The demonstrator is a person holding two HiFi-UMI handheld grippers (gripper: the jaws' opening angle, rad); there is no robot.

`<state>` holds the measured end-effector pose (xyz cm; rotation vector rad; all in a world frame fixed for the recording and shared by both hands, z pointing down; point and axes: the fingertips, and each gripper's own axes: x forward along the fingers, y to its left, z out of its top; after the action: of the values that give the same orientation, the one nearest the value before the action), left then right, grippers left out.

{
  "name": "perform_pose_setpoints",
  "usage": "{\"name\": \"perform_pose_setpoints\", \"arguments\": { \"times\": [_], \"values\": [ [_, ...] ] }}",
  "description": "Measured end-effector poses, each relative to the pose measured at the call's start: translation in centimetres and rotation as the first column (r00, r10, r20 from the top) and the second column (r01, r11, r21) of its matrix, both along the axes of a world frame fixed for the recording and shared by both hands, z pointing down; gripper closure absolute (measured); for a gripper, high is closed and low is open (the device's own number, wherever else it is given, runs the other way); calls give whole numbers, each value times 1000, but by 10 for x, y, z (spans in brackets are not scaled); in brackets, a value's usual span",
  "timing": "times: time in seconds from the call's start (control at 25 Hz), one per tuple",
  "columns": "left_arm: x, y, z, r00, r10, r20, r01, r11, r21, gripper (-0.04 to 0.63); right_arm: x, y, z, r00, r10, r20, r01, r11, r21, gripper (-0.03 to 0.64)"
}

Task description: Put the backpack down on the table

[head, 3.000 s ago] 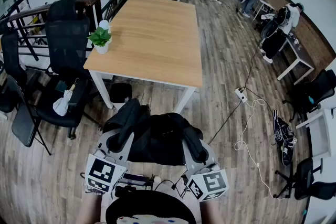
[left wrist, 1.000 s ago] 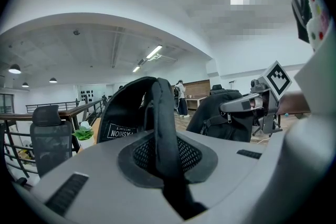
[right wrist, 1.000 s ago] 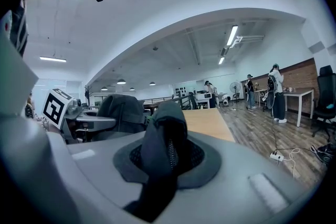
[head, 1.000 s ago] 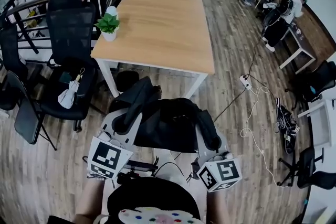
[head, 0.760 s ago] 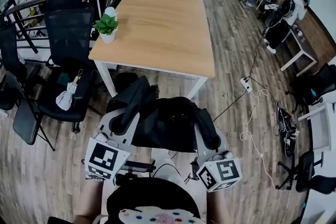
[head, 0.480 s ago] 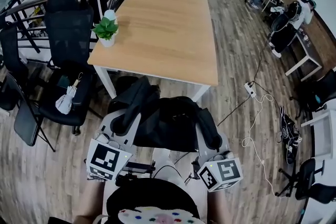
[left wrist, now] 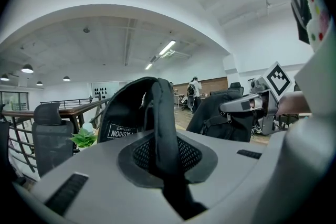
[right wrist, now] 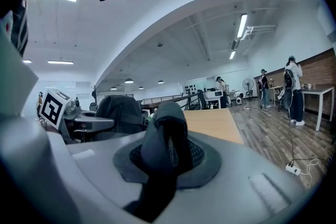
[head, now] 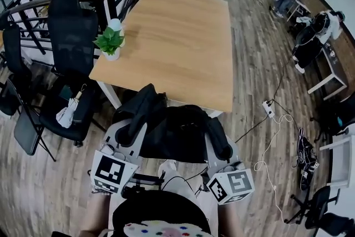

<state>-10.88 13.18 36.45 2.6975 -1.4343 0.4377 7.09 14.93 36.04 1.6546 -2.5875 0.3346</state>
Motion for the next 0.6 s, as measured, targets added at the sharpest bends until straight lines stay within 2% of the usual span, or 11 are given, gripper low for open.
{"name": "perform_pose_setpoints", "arguments": {
  "times": [0.6],
  "values": [
    [56, -121, 5, 999, -49, -11, 49, 999, -3, 560, 54, -132, 5, 999, -42, -2, 42, 999, -7, 540]
  ]
}}
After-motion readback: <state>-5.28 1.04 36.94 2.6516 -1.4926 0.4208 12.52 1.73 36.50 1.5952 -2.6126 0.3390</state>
